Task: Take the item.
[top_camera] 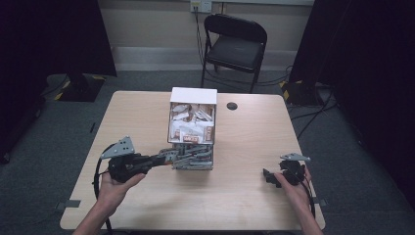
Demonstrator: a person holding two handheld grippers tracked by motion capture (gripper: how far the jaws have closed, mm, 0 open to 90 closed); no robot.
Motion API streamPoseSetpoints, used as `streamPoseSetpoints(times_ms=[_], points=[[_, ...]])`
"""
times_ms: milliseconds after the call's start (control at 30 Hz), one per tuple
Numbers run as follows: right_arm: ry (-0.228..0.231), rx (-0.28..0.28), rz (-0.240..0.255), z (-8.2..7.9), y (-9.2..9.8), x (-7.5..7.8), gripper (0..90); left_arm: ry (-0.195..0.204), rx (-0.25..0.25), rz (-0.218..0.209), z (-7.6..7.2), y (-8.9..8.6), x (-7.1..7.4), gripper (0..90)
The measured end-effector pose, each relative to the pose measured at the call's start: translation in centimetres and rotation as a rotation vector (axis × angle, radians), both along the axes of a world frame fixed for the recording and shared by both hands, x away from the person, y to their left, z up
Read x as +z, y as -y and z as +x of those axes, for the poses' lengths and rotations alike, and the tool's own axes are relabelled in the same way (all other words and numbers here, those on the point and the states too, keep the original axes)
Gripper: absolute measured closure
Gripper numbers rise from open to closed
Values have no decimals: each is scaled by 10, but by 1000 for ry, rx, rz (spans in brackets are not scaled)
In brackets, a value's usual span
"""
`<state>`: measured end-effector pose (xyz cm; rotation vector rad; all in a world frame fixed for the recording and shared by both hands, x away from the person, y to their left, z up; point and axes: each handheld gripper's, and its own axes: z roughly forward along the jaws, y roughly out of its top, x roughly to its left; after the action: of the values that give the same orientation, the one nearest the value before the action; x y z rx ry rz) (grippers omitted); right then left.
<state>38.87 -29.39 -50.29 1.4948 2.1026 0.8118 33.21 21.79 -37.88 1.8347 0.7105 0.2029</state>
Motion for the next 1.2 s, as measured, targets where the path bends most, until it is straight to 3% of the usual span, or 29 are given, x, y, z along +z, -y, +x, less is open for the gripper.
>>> streamPoseSetpoints(times_ms=[767, 1200], points=[[0, 0, 0, 0, 0, 0, 0, 10, 68, -36, -4, -34, 6, 870], [0, 0, 0, 0, 0, 0, 0, 28, 122, -7, -2, -50, 12, 870]])
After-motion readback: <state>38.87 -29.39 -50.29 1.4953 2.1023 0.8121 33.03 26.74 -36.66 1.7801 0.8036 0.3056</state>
